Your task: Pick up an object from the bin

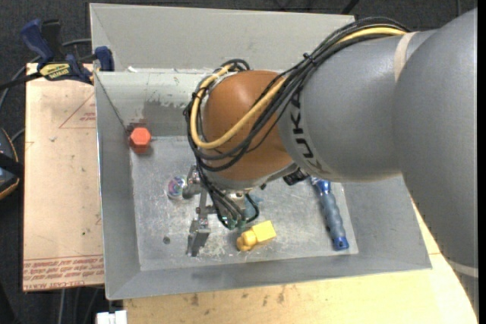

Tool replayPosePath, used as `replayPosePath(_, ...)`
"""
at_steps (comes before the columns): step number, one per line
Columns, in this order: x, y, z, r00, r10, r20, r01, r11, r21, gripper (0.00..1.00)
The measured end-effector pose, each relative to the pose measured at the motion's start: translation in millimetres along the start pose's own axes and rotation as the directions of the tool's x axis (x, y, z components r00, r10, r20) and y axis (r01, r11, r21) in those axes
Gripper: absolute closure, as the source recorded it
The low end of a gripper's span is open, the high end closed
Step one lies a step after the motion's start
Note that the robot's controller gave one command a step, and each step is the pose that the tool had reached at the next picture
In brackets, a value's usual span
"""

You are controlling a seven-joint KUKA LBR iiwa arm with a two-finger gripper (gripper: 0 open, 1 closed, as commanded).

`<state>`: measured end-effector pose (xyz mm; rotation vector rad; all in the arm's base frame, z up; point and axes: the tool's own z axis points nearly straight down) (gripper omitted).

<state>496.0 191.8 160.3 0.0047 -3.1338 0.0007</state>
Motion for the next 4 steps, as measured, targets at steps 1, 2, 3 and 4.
replayPosePath(1, 5.1, -74.7, 26.4, 1.0, 0.013, 0.003, -0.013, 1.0, 0.003, 0.0)
replayPosePath(2, 4.8, -144.7, 85.9, 0.965, -0.26, 0.024, 0.26, 0.966, -0.001, 0.0)
replayPosePath(3, 4.0, -144.6, 84.5, 0.965, -0.26, 0.026, 0.261, 0.965, 0.0, 1.0)
replayPosePath(4, -12.2, -149.2, -83.7, 0.883, -0.469, 0.017, 0.469, 0.883, 0.007, 1.0)
